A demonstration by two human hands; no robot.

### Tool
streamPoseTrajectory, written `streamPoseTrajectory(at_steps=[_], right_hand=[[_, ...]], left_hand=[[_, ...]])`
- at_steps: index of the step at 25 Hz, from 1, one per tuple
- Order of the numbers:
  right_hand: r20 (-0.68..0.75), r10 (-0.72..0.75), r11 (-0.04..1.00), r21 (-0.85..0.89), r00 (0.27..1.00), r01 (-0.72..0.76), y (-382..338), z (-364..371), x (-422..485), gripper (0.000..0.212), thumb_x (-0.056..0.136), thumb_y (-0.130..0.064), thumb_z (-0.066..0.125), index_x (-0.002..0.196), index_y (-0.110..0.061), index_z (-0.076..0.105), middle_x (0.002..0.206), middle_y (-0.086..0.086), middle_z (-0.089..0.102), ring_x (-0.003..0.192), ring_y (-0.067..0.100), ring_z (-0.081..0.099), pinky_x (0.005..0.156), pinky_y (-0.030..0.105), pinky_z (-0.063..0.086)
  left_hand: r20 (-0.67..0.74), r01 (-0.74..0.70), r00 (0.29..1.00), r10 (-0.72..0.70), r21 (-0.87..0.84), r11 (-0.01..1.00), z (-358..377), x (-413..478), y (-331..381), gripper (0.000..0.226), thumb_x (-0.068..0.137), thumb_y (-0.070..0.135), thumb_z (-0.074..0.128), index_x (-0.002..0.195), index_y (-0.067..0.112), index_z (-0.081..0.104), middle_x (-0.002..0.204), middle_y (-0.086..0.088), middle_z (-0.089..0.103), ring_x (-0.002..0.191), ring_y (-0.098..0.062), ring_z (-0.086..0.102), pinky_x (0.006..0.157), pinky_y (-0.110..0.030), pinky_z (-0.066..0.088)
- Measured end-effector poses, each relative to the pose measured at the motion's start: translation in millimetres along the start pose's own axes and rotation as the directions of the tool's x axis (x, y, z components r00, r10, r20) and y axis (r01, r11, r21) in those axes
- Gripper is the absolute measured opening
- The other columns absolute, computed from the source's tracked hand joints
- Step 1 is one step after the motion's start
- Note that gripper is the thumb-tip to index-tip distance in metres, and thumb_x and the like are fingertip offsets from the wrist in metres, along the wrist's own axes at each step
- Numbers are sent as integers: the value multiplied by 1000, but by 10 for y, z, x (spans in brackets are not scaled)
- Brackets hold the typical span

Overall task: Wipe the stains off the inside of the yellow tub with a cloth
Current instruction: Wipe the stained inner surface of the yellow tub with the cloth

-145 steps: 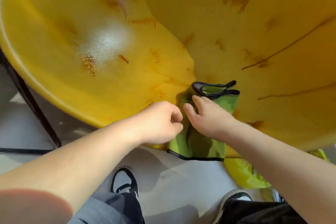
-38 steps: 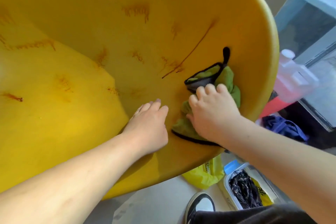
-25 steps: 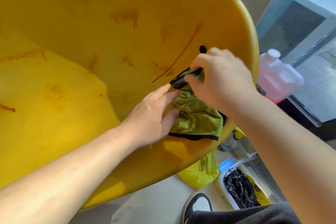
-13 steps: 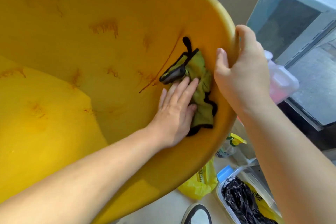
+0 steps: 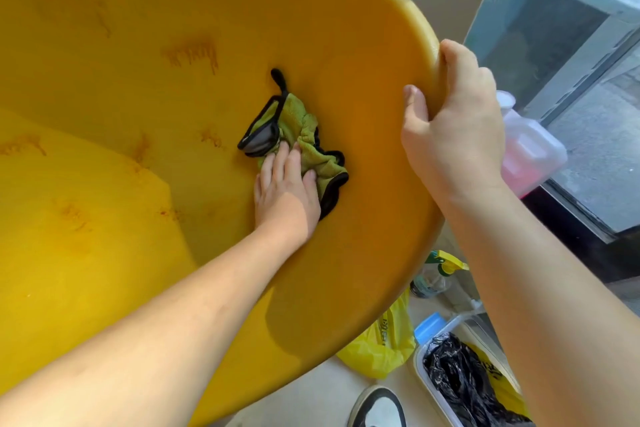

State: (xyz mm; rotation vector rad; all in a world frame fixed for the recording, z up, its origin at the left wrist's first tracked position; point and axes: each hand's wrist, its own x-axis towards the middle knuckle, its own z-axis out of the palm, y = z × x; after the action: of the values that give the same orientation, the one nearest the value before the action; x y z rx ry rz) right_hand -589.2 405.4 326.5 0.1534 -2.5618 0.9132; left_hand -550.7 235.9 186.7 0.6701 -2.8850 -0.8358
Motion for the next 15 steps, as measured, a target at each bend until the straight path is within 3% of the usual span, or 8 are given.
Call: streamPoseTrajectory(at_steps=[2,4,7,10,15], right_hand=[[-3,-7,1000,-18,1000,6,-3,6,0,59,100,-42,56,154,-30,37,131,4,53,118,23,53,83,33,40],[-1,-14,999,-38,1000,14,4,1,-4,60,100,-42,57,155,-30,36,132,5,52,119,23,53,83,33,41],[-7,-27,988,-150,1000,26,-22,22,-29,70,98,-41,58,160,-24,29,139,8,49,126,27,49,90,39,44],[9,-55,961,-270,998,55,-76,69,-75,85,94,-39,62,164,-15,19,145,13,43,132,32,42,101,42,42],[-17,-88,930,-360,996,76,-80,89,-112,89,88,-20,62,163,-8,16,144,17,42,127,37,42,97,40,39]], left_hand=[[-18,-61,998,60,-88,994,-34,-37,173,53,109,29,27,161,24,19,171,6,5,157,-18,3,126,-47,2],[-29,-210,978,208,-180,961,-146,25,447,53,110,29,27,162,24,17,171,6,3,157,-18,4,125,-48,-3],[-33,-280,960,279,-143,949,-236,248,490,54,109,31,30,162,28,17,171,7,3,156,-18,7,126,-46,3],[-55,-210,976,209,-24,977,-199,326,119,49,107,30,35,156,27,29,169,4,16,153,-20,16,125,-43,15],[-76,60,996,-50,138,989,-27,-134,-361,47,107,34,32,152,21,35,164,-1,26,149,-25,22,120,-46,20]])
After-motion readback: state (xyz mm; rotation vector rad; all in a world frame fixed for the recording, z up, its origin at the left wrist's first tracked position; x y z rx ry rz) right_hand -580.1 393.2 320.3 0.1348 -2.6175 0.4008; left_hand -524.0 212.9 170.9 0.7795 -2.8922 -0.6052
